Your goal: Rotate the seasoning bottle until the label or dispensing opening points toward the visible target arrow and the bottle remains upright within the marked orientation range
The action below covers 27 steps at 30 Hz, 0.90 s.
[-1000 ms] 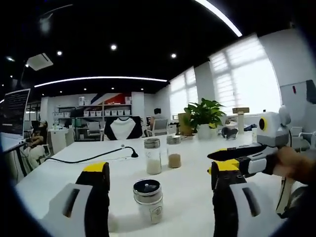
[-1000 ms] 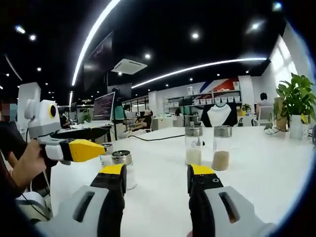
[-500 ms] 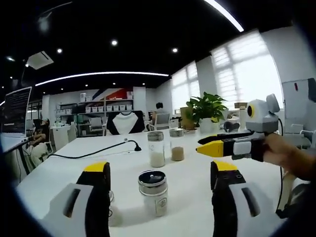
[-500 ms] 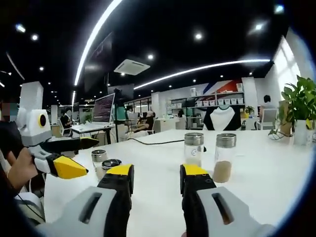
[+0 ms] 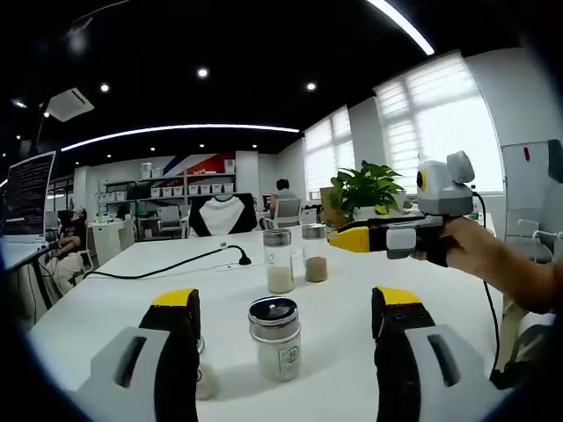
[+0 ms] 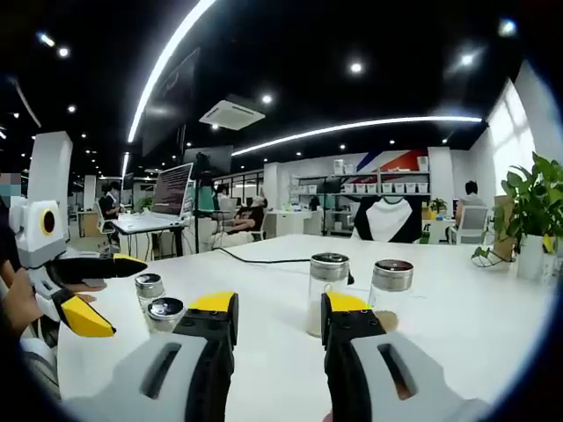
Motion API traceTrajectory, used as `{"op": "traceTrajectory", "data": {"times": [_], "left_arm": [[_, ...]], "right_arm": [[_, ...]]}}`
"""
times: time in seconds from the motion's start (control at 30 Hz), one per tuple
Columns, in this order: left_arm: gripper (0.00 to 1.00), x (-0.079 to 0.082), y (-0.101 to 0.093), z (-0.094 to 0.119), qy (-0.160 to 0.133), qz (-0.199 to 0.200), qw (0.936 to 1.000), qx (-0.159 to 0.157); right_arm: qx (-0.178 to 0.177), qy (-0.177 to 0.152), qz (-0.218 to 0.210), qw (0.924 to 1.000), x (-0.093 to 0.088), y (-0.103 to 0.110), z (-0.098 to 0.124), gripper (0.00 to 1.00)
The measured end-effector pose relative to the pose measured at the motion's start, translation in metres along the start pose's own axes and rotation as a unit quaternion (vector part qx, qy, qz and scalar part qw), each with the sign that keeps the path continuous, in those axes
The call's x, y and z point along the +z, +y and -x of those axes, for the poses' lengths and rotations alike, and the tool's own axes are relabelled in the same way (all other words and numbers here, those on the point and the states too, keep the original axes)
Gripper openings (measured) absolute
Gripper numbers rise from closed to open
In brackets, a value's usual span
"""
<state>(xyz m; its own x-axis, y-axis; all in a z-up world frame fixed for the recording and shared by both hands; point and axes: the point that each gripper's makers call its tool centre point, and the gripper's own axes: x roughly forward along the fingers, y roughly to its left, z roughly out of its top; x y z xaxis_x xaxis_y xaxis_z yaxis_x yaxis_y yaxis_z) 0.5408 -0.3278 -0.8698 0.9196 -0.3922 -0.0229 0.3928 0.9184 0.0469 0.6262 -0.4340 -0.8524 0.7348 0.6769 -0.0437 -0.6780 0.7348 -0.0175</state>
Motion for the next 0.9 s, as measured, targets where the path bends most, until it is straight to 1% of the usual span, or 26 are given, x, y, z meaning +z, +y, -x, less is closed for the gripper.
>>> {"op": "traceTrajectory", "data": {"times": [0.1, 0.17, 0.3, 0.47, 0.57, 0.63, 0.7, 0.77, 0.8, 0.83, 0.87, 0.9], "left_arm": [[0.85, -0.001, 0.002, 0.0, 0.001, 0.002, 1.0, 0.002], [0.85, -0.001, 0.003, -0.001, 0.001, 0.003, 1.0, 0.004], [0.84, -0.001, 0.004, -0.003, 0.001, 0.004, 1.0, 0.006], [0.84, 0.0, 0.007, -0.007, 0.001, 0.004, 1.0, 0.008], [0.84, 0.002, 0.006, -0.009, -0.004, 0.006, 1.0, 0.001], [0.83, 0.003, 0.005, -0.009, -0.005, 0.006, 1.0, -0.002], [0.83, 0.003, 0.005, -0.01, -0.004, 0.002, 1.0, -0.002], [0.83, 0.003, 0.007, -0.011, -0.002, 0.002, 1.0, 0.0], [0.83, 0.002, 0.008, -0.012, -0.002, 0.004, 1.0, 0.001], [0.83, 0.001, 0.009, -0.012, 0.0, 0.006, 1.0, 0.002], [0.83, 0.0, 0.01, -0.013, 0.002, 0.007, 1.0, 0.004], [0.83, 0.001, 0.01, -0.013, 0.002, 0.006, 1.0, 0.005]], "right_arm": [[-0.003, 0.001, 0.006, 1.0, 0.002, -0.004, -0.006, 0.35], [0.003, 0.002, 0.004, 1.0, 0.003, -0.004, -0.011, 0.35], [0.008, 0.019, 0.017, 0.9996, -0.002, -0.007, -0.024, 0.35], [0.008, 0.02, 0.023, 0.9995, -0.001, -0.013, -0.033, 0.35], [0.01, 0.022, 0.029, 0.9993, -0.001, -0.018, -0.041, 0.34], [0.019, 0.032, 0.041, 0.9985, -0.005, -0.018, -0.047, 0.34], [0.014, 0.035, 0.049, 0.9981, -0.006, -0.021, -0.05, 0.34], [0.007, 0.034, 0.05, 0.9981, -0.007, -0.026, -0.054, 0.33], [0.001, 0.024, 0.055, 0.9982, -0.004, -0.029, -0.055, 0.33], [-0.009, 0.005, 0.068, 0.9976, 0.002, -0.034, -0.057, 0.31], [-0.01, 0.014, 0.067, 0.9976, -0.003, -0.034, -0.058, 0.3], [-0.009, 0.014, 0.065, 0.9977, -0.003, -0.035, -0.059, 0.3]]}}
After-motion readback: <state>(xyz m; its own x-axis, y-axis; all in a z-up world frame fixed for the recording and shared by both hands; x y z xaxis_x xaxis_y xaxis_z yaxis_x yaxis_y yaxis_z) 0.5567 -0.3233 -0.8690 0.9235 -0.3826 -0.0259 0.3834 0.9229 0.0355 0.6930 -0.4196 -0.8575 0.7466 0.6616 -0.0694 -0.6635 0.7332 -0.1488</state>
